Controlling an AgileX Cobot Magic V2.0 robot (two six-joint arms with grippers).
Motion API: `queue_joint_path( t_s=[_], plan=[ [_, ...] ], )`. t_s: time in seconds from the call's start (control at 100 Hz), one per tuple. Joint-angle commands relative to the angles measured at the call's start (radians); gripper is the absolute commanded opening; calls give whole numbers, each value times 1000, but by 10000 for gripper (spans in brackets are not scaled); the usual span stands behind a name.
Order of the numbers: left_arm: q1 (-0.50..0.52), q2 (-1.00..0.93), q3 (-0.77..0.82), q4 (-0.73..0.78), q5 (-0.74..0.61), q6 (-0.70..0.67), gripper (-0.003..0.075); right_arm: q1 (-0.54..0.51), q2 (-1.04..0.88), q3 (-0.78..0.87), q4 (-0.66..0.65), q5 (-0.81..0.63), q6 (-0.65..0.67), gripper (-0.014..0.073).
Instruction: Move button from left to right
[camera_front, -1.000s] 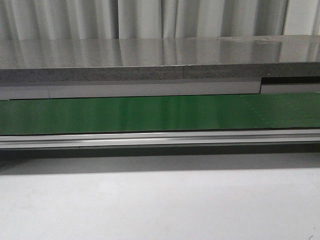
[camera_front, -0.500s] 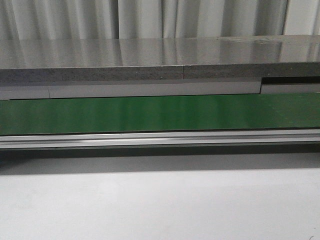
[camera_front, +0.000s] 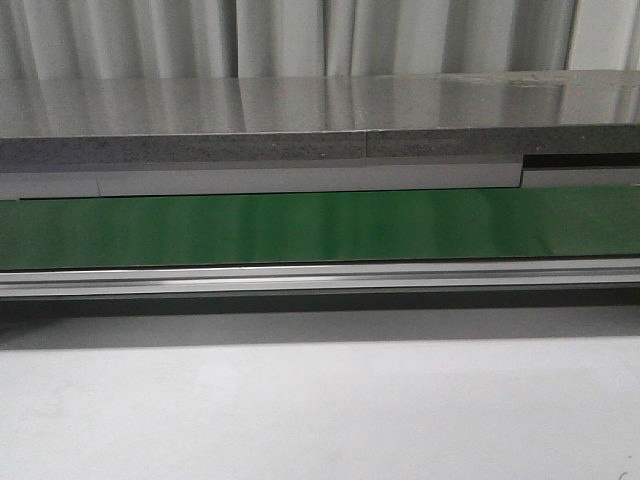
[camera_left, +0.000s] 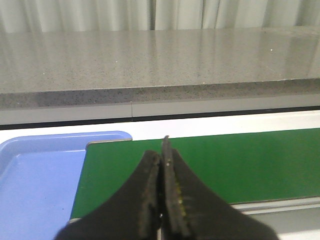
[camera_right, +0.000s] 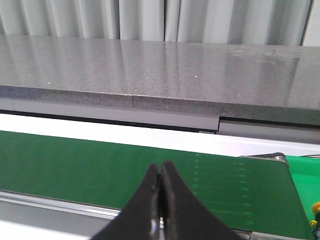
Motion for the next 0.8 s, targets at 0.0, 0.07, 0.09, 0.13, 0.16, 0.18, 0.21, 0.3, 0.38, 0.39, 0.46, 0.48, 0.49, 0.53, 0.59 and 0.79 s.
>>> queue_joint_path(
  t_s=[0.0, 0.07, 0.09, 0.13, 0.16, 0.18, 0.21, 0.3, 0.38, 0.39, 0.46, 0.48, 0.49, 0.53, 0.59, 0.79],
  plan=[
    [-9, 3, -26, -14, -82, 1, -20, -1, 7, -25, 6, -70, -5, -67],
    [-9, 3, -26, -14, -82, 1, -20, -1, 7, -25, 6, -70, -5, -67],
    [-9, 3, -26, -14, -82, 1, -21, -1, 7, -25, 6, -70, -5, -67],
    [-9, 3, -26, -14, -82, 1, -20, -1, 7, -25, 6, -70, -5, -67],
    [-9, 3, -26, -14, -82, 1, -20, -1, 7, -25, 6, -70, -5, -67],
    [-9, 3, -26, -14, -82, 1, -21, -1, 7, -25, 6, -70, -5, -67],
    [-9, 3, -26, -14, -82, 1, -20, -3, 7, -25, 5, -71, -5, -67],
    [-9, 3, -26, -14, -82, 1, -20, -4, 6, -25, -12, -71, -5, -67],
    [-9, 3, -26, -14, -82, 1, -21, -4, -5, -17, -75, -71, 34, -67],
    [-9, 3, -26, -14, -82, 1, -20, -4, -7, -15, -82, -71, 39, -67],
    [-9, 3, -26, -14, -82, 1, -20, -4, -32, 4, -148, -77, 93, -67],
    [-9, 3, -26, -14, -82, 1, -21, -4, -43, 13, -162, -79, 108, -67],
    [-9, 3, -26, -14, -82, 1, -21, -4, -50, 15, -169, -79, 118, -67],
    [-9, 3, -26, -14, -82, 1, -21, -4, -71, 36, -181, -82, 135, -67],
    [-9, 3, -26, -14, -82, 1, -20, -5, -113, 74, -188, -87, 154, -67],
    [-9, 3, -26, -14, -82, 1, -20, -16, -240, 197, -188, -100, 162, -67]
  ],
)
